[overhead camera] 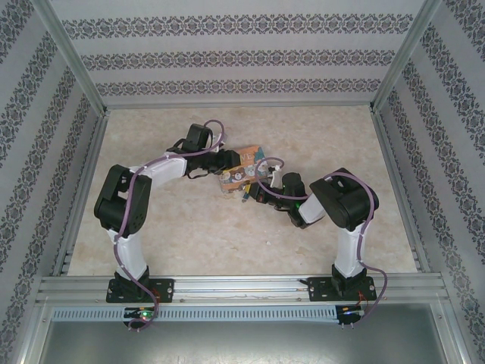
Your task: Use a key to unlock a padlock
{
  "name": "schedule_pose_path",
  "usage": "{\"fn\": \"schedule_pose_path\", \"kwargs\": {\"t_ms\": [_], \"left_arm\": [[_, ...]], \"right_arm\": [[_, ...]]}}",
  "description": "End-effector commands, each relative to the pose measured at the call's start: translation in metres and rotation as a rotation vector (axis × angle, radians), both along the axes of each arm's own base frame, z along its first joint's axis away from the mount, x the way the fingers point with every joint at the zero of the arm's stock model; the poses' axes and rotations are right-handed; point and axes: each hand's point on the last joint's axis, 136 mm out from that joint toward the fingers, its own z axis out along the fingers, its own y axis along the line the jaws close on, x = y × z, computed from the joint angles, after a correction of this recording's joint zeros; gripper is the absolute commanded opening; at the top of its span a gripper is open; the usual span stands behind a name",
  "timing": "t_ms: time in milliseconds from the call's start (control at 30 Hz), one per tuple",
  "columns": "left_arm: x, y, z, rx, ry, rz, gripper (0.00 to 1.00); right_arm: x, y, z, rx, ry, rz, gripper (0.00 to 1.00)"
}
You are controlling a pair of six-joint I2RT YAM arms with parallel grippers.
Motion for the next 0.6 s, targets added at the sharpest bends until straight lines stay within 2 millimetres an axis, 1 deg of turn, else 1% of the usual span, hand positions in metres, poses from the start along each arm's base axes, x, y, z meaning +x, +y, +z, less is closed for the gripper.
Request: {"fn": "schedule_pose_path", "kwargs": {"t_ms": [0,267,367,567], "left_arm": [[-0.028,0.005,-0.035,0.052,0.131,0.009,0.42],[-0.045,-0.001,-0.044,0.032,0.172,0.008,0.42],[-0.049,-0.003,-0.045,0.033,0.175,0.002,0.42],[-0.05,-0.002,-0.047,0.035,0.178,0.003,0.42]], "right_arm": [[0.014,-0.013,0.023,0.058,-0.056,-0.102,0.0],[0.026,-0.034,0.026,0.085,-0.056,-0.261,0.0],[0.031,-0.039,0.026,0.099,-0.049,-0.311,0.0],[0.042,-0.044,0.029,0.109,-0.052,-0.373,0.0]]}}
